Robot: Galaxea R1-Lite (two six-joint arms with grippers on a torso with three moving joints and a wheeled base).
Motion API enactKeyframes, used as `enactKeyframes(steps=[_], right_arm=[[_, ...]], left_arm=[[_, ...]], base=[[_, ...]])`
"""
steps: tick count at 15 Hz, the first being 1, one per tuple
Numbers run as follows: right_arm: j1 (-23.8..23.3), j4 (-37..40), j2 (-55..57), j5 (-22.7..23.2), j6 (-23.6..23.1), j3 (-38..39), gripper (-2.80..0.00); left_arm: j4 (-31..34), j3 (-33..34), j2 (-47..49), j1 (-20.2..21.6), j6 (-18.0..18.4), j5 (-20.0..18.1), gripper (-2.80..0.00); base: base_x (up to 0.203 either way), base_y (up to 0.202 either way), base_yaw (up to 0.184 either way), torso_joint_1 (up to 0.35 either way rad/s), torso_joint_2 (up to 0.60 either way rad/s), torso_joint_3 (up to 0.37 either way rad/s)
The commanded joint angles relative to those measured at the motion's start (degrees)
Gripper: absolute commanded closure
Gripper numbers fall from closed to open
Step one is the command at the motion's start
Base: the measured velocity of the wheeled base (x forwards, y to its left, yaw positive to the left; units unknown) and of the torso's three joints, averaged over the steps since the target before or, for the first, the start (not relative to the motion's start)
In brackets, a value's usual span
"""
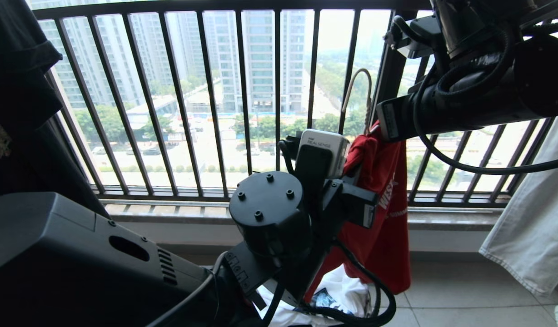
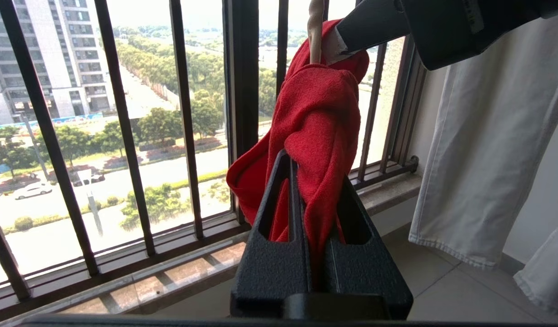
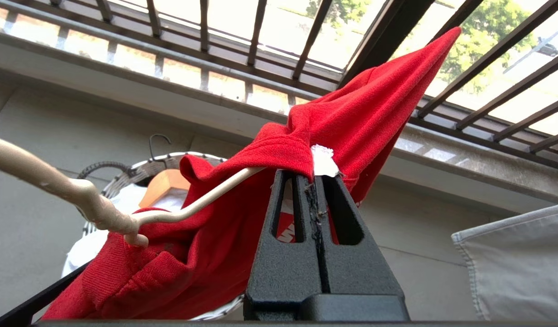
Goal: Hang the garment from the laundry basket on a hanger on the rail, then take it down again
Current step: Hang the clothes on the clothes rack
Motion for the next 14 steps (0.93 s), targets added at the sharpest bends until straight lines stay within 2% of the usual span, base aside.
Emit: enactKeyframes(steps=[1,3,9,14], right_arm=[[-0.3,0.1,-0.7,0.4,1.8,0.8,0.00],[-2.0,0.2,-1.1,0.3,2.7,0.7,0.00],[-6.1,0.2,-0.8,0.3,3.1,1.4,0.00],[-9.5,0.1,-0.8,0.4,3.1,1.7,0.00]], left_arm=[[2.8,2.9,-4.8,-0.8,0.7,-1.6,0.00],[7.5,3.1,-7.2,-0.8,1.6,-1.7,0.00],[12.0,4.8,-12.4,-0.8,3.4,-1.6,0.00],[19.1,4.4,-12.9,-0.8,4.9,1.6,0.00]], base=[[0.000,0.000,0.000,0.000,0.00,0.000],[0.000,0.000,0.000,0.000,0.00,0.000],[0.000,0.000,0.000,0.000,0.00,0.000],[0.000,0.000,0.000,0.000,0.00,0.000]])
